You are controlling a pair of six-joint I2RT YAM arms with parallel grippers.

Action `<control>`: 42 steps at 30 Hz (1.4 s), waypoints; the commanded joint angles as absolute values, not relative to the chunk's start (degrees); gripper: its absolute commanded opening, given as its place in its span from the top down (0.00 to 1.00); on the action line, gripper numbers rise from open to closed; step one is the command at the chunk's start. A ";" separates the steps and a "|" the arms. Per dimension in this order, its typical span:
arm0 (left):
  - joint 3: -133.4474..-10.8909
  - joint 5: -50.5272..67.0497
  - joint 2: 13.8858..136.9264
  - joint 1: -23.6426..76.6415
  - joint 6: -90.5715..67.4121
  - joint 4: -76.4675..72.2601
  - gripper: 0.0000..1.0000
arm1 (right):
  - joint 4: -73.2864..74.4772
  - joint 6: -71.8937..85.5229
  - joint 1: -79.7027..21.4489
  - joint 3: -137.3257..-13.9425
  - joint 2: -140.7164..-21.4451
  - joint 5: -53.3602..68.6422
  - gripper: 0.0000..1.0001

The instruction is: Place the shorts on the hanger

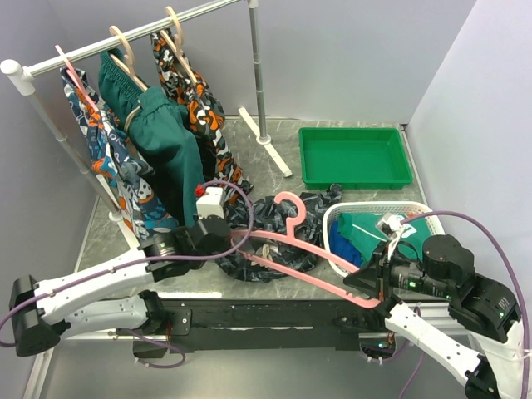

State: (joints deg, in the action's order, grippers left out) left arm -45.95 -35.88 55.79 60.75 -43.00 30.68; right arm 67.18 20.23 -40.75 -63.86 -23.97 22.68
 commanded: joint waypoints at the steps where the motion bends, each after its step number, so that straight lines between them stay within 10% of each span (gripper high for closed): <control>1: -45.44 -31.12 49.59 61.35 -38.77 24.80 0.99 | 61.72 18.90 -41.05 -63.12 -25.66 27.24 1.00; 25: -47.98 -24.61 51.68 61.52 -46.75 20.65 0.98 | 9.15 30.32 -41.04 -15.04 1.23 13.46 1.00; 32: -50.89 -21.89 53.79 61.52 -43.86 21.71 0.76 | 8.53 28.83 -41.04 -13.62 0.71 10.37 1.00; 36: -52.12 -20.92 53.96 61.52 -40.18 21.36 0.39 | 7.65 28.48 -41.04 -12.92 0.35 10.72 1.00; 42: -56.69 -21.89 56.42 61.52 -35.26 20.31 0.35 | 7.56 28.30 -41.04 -13.01 0.26 11.86 1.00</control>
State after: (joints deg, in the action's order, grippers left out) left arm -52.88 -22.68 55.48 61.34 -40.42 23.33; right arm 14.15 29.06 -41.15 -12.62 -0.91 12.84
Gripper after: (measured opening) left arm 0.657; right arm 0.139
